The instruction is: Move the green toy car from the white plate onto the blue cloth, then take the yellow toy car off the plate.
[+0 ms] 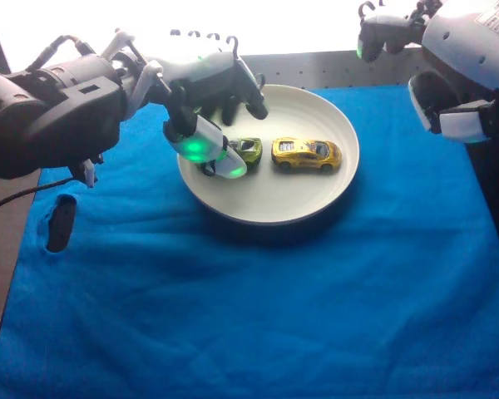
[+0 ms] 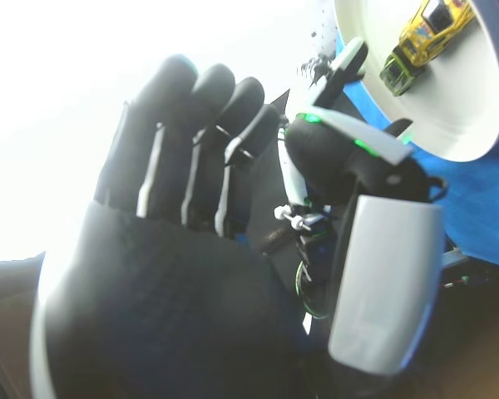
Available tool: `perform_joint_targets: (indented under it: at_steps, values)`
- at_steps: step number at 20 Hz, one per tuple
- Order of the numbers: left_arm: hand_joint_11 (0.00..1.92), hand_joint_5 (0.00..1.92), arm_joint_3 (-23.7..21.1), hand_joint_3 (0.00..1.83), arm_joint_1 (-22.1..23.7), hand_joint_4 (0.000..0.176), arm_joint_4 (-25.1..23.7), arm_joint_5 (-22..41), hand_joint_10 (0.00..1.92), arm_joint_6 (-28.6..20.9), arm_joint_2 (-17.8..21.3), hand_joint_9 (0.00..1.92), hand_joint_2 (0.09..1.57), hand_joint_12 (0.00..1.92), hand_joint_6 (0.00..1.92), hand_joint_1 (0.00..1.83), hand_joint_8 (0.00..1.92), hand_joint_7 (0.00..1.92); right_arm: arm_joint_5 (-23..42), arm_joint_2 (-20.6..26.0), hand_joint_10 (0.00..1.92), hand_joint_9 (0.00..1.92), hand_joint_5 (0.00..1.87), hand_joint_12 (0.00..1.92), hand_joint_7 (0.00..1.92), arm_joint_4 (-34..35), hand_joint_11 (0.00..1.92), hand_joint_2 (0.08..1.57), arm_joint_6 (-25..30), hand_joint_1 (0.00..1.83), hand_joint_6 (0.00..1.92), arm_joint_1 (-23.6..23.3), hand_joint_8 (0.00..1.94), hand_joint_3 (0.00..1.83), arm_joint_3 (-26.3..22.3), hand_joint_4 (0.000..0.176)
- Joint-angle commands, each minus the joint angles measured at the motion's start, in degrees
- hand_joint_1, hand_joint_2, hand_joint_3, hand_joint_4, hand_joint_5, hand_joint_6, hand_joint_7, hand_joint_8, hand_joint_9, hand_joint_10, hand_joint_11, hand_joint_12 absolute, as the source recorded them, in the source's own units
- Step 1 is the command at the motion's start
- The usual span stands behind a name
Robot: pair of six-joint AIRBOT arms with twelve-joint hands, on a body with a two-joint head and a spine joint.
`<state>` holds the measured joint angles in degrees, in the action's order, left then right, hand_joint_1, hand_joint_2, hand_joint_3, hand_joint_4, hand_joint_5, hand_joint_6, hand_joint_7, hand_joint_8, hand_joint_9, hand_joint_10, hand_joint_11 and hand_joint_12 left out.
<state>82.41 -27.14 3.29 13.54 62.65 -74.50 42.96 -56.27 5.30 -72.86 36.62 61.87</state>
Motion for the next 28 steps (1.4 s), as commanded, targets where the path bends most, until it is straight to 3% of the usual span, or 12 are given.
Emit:
perform_joint_targets:
  at_steps: [1, 5, 9, 10, 11, 12, 16, 19, 23, 24, 27, 28]
  values:
    - [0.9, 0.83, 0.4, 0.0, 0.8, 0.0, 0.7, 5.4, 1.86, 0.3, -0.6, 0.78, 0.89, 1.92, 0.01, 1.06, 1.67, 0.72, 7.1, 0.0, 1.45, 0.53, 0.49, 1.88, 0.61, -0.2, 0.49, 0.82, -0.3, 1.31, 0.91, -0.9, 1.08, 0.9, -0.2, 0.0]
    - [0.61, 0.83, 1.2, 0.0, 0.4, 0.0, 3.6, 4.7, 1.49, 2.9, -1.2, 0.63, 0.91, 1.88, 0.0, 1.05, 1.21, 0.63, 7.1, 0.0, 1.47, 0.53, 0.48, 1.91, 0.59, -0.2, 0.49, 0.78, -0.3, 1.28, 0.98, -0.9, 1.12, 0.94, -0.4, 0.0]
    - [0.78, 0.84, 1.7, 0.0, 0.1, 0.0, 4.2, 4.5, 1.78, 2.9, -1.5, 0.7, 0.9, 1.92, 0.0, 1.04, 1.59, 0.68, 7.2, 0.0, 1.44, 0.52, 0.5, 1.91, 0.61, -0.2, 0.46, 0.79, -0.3, 1.3, 0.94, -0.9, 1.08, 0.91, -0.4, 0.0]
    - [0.83, 0.83, 1.8, 0.0, 0.1, 0.0, 4.2, 4.5, 1.81, 2.9, -1.6, 0.74, 0.9, 1.92, 0.0, 1.04, 1.62, 0.71, 7.2, 0.0, 1.51, 0.49, 0.48, 1.92, 0.67, -0.2, 0.46, 1.03, -0.3, 1.3, 1.01, -0.9, 1.43, 0.48, -0.4, 0.0]
    - [0.81, 0.83, 1.9, 0.0, 0.0, 0.0, 4.3, 4.4, 1.77, 2.9, -1.8, 0.74, 0.9, 1.92, 0.0, 1.04, 1.56, 0.71, 7.2, 0.0, 1.57, 0.5, 0.53, 1.92, 0.71, -0.2, 0.49, 1.22, -0.3, 1.16, 1.44, -0.9, 1.5, 0.18, -0.5, 0.0]
    - [0.53, 0.82, 2.0, 0.0, 0.0, 0.0, 4.3, 4.4, 1.45, 2.9, -1.9, 0.58, 0.91, 1.86, 0.01, 1.02, 1.16, 0.63, 7.2, 0.0, 1.57, 0.51, 0.54, 1.92, 0.72, -0.2, 0.5, 1.28, -0.3, 1.13, 1.52, -0.9, 1.53, 0.06, -0.5, 0.0]
    - [0.65, 0.84, 2.5, 0.0, -0.2, 0.0, 4.5, 4.0, 1.72, 2.9, -2.4, 0.6, 0.9, 1.92, 0.01, 1.04, 1.47, 0.59, 7.3, 0.0, 1.62, 0.55, 0.54, 1.92, 0.72, -0.2, 0.56, 1.31, -0.3, 1.13, 1.54, -0.9, 1.54, 0.0, -0.6, 0.0]
    - [0.65, 0.82, 2.8, 0.0, -0.4, 0.0, 4.6, 3.7, 1.68, 2.9, -2.8, 0.6, 0.9, 1.92, 0.0, 1.04, 1.4, 0.61, 7.4, 0.0, 1.66, 0.62, 0.57, 1.92, 0.76, -0.2, 0.63, 1.3, -0.3, 1.15, 1.48, -0.9, 1.53, 0.0, -0.6, 0.0]
    - [0.29, 0.79, 3.2, 0.0, -0.5, 0.0, 4.7, 3.4, 1.35, 2.9, -3.2, 0.4, 0.9, 1.89, 0.0, 1.04, 0.91, 0.54, 7.5, 0.0, 1.57, 0.58, 0.53, 1.92, 0.74, -0.2, 0.56, 1.31, -0.3, 1.13, 1.56, -0.9, 1.5, 0.0, -0.6, 0.0]
    - [0.55, 0.8, 3.3, 0.0, -0.6, 0.0, 4.8, 3.3, 1.69, 2.9, -3.3, 0.52, 0.9, 1.92, 0.0, 1.05, 1.37, 0.57, 7.5, 0.0, 1.55, 0.56, 0.48, 1.92, 0.69, -0.2, 0.55, 1.29, -0.3, 1.26, 1.21, -0.9, 1.5, 0.0, -0.7, 0.0]
    - [0.22, 0.79, 3.7, 0.0, -0.8, 0.0, 5.0, 3.0, 1.13, 2.9, -3.6, 0.4, 0.92, 1.75, 0.0, 1.05, 0.62, 0.59, 7.5, 0.0, 1.4, 0.59, 0.54, 1.87, 0.67, -0.2, 0.52, 1.35, -0.3, 1.26, 0.85, -0.9, 0.98, 0.0, -0.7, 0.0]
    - [0.22, 0.79, 3.8, 0.0, -0.8, 0.0, 5.0, 3.0, 1.13, 2.9, -3.6, 0.4, 0.92, 1.75, 0.0, 1.05, 0.62, 0.59, 7.5, 0.0, 1.4, 0.59, 0.54, 1.87, 0.67, -0.2, 0.52, 1.35, -0.3, 1.26, 0.85, -0.9, 0.98, 0.0, -0.7, 0.0]
